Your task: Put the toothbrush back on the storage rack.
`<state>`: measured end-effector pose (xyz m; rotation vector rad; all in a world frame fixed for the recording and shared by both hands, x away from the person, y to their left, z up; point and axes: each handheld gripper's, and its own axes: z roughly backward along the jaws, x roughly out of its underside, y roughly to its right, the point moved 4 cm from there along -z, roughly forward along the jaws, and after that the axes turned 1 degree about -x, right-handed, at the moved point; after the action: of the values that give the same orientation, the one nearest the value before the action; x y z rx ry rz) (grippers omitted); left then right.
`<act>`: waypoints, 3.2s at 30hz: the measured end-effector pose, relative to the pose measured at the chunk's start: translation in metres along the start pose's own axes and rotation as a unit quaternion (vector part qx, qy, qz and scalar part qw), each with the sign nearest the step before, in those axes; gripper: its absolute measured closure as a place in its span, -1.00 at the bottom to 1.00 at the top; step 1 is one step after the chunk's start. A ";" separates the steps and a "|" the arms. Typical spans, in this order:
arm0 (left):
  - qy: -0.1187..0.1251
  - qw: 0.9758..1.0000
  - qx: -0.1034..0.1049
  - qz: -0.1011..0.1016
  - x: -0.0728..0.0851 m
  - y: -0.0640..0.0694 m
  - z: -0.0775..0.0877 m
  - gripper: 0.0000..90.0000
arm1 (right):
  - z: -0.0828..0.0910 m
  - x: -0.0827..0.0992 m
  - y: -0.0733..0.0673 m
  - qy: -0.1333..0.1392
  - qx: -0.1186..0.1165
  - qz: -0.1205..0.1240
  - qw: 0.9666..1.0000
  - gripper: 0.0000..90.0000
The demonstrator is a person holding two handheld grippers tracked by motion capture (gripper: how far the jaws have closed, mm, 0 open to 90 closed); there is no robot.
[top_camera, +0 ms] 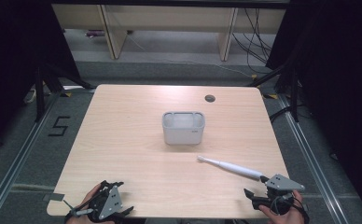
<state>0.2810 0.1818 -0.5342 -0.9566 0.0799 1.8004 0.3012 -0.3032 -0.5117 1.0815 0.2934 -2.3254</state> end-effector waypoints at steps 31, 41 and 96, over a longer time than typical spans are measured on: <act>0.000 1.000 0.001 0.001 0.000 0.000 0.000 -0.66 | -0.017 -0.037 0.019 -0.009 0.032 0.044 0.998 0.76; 0.002 1.000 0.002 0.001 0.000 0.000 0.000 -0.66 | -0.031 -0.035 0.038 -0.034 0.046 0.035 0.998 0.93; 0.007 1.000 -0.002 0.003 -0.001 -0.001 0.002 -0.66 | -0.024 -0.011 -0.011 -0.119 -0.001 0.045 0.992 0.88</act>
<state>0.2806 0.1825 -0.5318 -0.9722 0.0880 1.8001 0.3158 -0.2795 -0.5197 0.7877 0.1514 -2.3429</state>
